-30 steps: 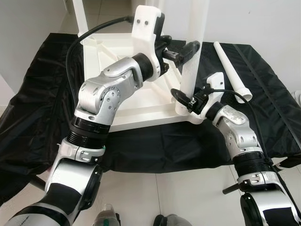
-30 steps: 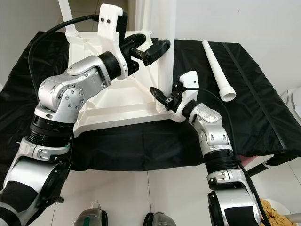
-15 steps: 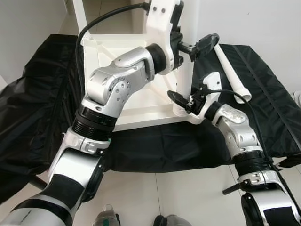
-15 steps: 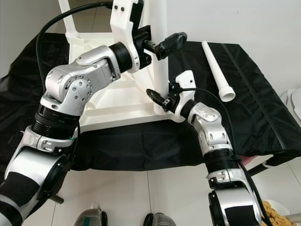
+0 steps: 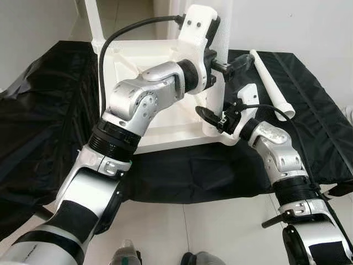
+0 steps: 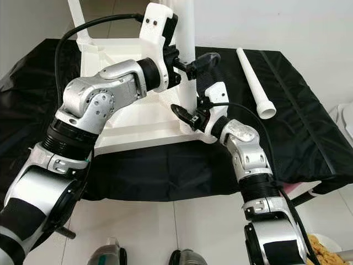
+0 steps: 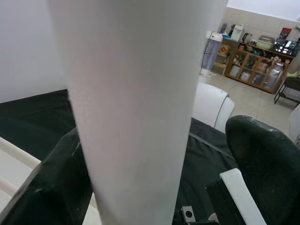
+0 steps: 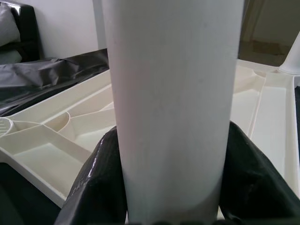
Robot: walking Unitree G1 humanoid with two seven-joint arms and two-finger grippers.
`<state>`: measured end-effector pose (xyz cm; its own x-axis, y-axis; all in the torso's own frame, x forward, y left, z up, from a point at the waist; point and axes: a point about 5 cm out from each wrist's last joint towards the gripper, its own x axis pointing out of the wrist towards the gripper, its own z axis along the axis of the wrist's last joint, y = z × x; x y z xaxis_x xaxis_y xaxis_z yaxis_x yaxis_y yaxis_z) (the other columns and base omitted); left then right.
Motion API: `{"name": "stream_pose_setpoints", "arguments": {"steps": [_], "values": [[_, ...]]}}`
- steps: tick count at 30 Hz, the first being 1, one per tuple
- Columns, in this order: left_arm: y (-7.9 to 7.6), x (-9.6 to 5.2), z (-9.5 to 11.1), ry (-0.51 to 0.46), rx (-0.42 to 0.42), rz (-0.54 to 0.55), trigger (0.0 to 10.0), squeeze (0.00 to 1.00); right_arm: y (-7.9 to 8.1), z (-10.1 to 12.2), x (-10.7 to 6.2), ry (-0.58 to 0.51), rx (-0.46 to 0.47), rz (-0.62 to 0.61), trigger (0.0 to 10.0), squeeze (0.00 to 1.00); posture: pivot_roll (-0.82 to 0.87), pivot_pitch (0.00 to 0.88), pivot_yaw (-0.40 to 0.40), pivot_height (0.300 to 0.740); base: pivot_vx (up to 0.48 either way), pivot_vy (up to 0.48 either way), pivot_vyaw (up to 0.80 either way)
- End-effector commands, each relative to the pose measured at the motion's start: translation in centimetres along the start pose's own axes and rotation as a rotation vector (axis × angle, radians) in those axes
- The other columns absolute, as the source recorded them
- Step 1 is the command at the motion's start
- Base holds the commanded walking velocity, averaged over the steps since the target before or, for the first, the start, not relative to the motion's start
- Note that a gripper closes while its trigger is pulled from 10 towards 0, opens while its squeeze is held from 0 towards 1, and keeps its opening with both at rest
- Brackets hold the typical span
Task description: Building children table
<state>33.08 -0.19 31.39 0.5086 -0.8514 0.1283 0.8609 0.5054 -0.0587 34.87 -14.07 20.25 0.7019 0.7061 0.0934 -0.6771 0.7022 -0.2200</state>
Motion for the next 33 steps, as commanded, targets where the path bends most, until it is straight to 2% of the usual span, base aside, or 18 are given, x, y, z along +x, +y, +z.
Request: {"name": "stream_pose_setpoints", "arguments": {"steps": [1,2,3,5,6,21,24,25,26,30,32,33], "values": [[-2.1,0.2,0.6,-0.001,0.015,-0.360,10.0,0.00,-0.1,0.7,0.1,-0.021,-0.025,-0.004,10.0,0.00,0.04,0.012,-0.023,0.740,0.000,0.000,0.00],[-1.9,0.3,0.8,-0.010,0.009,-0.351,8.1,0.00,-0.1,0.7,0.2,-0.025,-0.024,-0.005,10.0,0.00,0.04,0.006,-0.025,0.740,0.000,0.000,0.00],[-1.8,0.3,0.9,-0.016,0.005,-0.345,0.9,0.00,-0.1,0.7,0.2,-0.028,-0.022,-0.005,10.0,0.00,0.04,0.006,-0.025,0.740,0.000,0.000,0.00],[-1.8,0.3,0.9,-0.016,0.005,-0.345,0.9,0.00,-0.1,0.7,0.2,-0.028,-0.022,-0.005,10.0,0.00,0.04,0.006,-0.025,0.740,0.000,0.000,0.00],[-1.6,0.4,1.4,-0.042,0.006,-0.332,0.0,0.00,-0.2,0.9,0.3,-0.032,-0.024,-0.009,10.0,0.00,0.03,0.000,-0.027,0.740,0.000,0.000,0.00],[-1.0,0.7,2.7,-0.095,0.013,-0.283,0.0,0.00,-0.3,0.5,0.3,-0.020,0.022,-0.048,10.0,0.00,0.03,0.000,-0.017,0.740,0.000,0.000,0.00],[-1.0,0.8,2.8,-0.086,0.042,-0.271,0.0,0.00,-0.4,0.4,0.3,-0.018,0.043,-0.065,10.0,0.00,0.03,0.000,-0.015,0.740,0.000,0.000,0.00],[-0.9,1.0,2.8,-0.080,0.066,-0.254,10.0,0.00,-0.4,0.3,0.3,-0.025,0.053,-0.083,10.0,0.49,0.03,0.005,-0.011,0.740,0.000,0.000,0.00],[-0.9,1.1,2.8,-0.076,0.080,-0.237,10.0,0.00,-0.4,0.3,0.3,-0.033,0.071,-0.095,10.0,1.00,0.03,0.008,-0.011,0.740,0.000,0.000,0.00],[-0.6,1.2,3.0,-0.065,0.098,-0.185,10.0,0.00,-0.2,0.2,0.3,-0.039,0.081,-0.102,10.0,1.00,0.03,0.009,-0.011,0.740,0.000,0.000,0.00],[0.6,1.5,3.1,-0.035,0.113,-0.032,10.0,0.00,-0.1,0.2,0.4,-0.045,0.070,-0.137,10.0,1.00,0.02,0.015,-0.008,0.740,0.000,0.000,0.00],[0.6,1.5,3.1,-0.035,0.113,-0.032,10.0,0.00,-0.1,0.2,0.4,-0.045,0.070,-0.137,10.0,1.00,0.02,0.015,-0.008,0.740,0.000,0.000,0.00]]}}
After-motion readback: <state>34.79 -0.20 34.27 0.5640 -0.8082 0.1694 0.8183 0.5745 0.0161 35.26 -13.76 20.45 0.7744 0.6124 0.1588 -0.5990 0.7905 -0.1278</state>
